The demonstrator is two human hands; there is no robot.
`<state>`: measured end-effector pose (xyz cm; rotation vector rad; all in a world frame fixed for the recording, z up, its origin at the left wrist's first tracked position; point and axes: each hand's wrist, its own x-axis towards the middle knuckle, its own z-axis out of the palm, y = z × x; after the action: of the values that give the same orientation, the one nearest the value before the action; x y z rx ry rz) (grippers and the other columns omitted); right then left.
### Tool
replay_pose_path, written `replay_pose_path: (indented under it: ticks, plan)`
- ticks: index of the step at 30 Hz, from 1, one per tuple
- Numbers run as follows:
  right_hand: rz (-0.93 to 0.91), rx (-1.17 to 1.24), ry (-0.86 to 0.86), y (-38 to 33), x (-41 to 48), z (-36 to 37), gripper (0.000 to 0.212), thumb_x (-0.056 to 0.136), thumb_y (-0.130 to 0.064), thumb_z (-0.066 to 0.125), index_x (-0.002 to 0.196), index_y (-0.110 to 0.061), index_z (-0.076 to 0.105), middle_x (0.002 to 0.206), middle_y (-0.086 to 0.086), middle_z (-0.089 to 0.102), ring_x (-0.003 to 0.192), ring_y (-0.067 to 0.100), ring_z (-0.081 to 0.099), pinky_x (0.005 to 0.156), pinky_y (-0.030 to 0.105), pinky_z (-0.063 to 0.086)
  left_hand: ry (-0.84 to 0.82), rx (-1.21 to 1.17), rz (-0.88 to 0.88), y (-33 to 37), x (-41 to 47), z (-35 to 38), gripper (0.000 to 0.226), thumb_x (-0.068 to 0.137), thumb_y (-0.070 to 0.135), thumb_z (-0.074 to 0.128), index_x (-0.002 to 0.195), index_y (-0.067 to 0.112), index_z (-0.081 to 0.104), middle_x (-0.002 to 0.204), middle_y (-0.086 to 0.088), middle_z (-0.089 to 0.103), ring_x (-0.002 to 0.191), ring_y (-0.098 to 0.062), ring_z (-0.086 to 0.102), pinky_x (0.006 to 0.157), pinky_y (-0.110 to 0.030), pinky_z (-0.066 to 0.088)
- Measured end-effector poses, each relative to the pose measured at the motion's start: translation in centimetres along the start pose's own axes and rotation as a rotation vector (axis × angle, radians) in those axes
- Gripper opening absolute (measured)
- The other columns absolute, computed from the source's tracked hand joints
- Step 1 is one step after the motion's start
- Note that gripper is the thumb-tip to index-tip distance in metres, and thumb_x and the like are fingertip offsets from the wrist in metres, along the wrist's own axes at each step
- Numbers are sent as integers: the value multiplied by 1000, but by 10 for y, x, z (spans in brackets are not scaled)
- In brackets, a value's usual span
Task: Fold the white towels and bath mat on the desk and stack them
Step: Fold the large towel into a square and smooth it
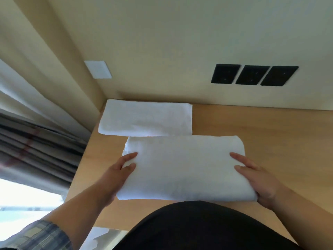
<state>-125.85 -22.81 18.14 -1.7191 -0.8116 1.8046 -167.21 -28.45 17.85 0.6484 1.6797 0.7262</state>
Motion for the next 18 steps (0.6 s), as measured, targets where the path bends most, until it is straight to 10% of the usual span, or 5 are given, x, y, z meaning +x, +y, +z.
replay_pose_path:
  ticks: [10, 18]
  plan:
    - [-208, 52, 40, -100, 52, 119, 34, 98, -20, 61, 106, -50, 74, 103, -14, 74, 81, 9, 74, 59, 31, 58, 68, -43, 185, 99, 67, -102, 33, 100, 32, 60, 96, 63, 69, 127, 5, 62, 109, -24, 65, 87, -41, 57]
    - [-164, 115, 40, -147, 132, 157, 49, 93, -17, 41, 109, -51, 73, 125, -4, 64, 106, 23, 66, 71, 38, 59, 77, -83, 195, 148, 170, -130, 26, 97, 28, 64, 105, 51, 72, 113, 9, 72, 97, -16, 72, 73, -35, 59]
